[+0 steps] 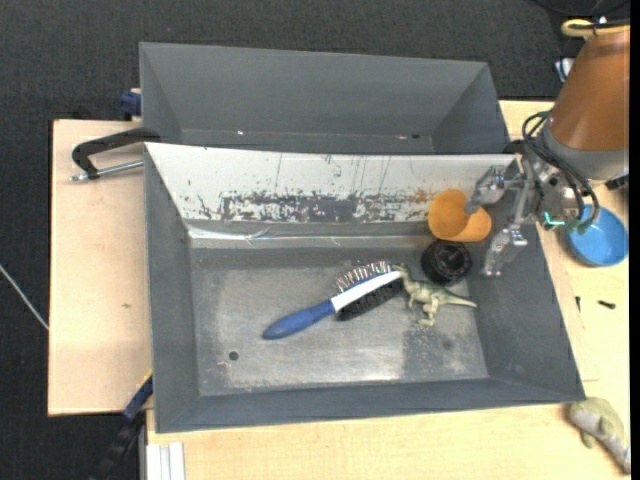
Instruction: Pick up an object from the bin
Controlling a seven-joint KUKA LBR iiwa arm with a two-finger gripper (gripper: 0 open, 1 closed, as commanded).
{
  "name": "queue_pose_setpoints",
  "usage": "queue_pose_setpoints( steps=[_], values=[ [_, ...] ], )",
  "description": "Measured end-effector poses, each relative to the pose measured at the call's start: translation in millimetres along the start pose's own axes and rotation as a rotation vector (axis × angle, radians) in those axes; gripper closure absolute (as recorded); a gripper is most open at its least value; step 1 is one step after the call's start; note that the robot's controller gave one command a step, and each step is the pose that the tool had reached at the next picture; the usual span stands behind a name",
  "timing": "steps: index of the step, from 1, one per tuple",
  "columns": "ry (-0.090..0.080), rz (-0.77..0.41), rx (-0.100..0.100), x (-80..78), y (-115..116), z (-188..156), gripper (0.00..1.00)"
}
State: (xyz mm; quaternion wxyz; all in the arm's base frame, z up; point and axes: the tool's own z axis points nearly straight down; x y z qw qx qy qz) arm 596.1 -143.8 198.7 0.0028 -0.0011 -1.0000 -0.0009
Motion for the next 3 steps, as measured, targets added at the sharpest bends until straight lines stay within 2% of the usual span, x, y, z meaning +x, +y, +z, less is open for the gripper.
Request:
queue_pose_setpoints(
  steps=[1,2,3],
  values=[
    [-0.009,-0.289,0.002,13.4,42,128,0.00],
    [-0.016,-0.290,0.004,11.3,42,125,1.00],
    [-0.020,-0.468,0.010,0.9,-4,-79,1.00]
  ],
)
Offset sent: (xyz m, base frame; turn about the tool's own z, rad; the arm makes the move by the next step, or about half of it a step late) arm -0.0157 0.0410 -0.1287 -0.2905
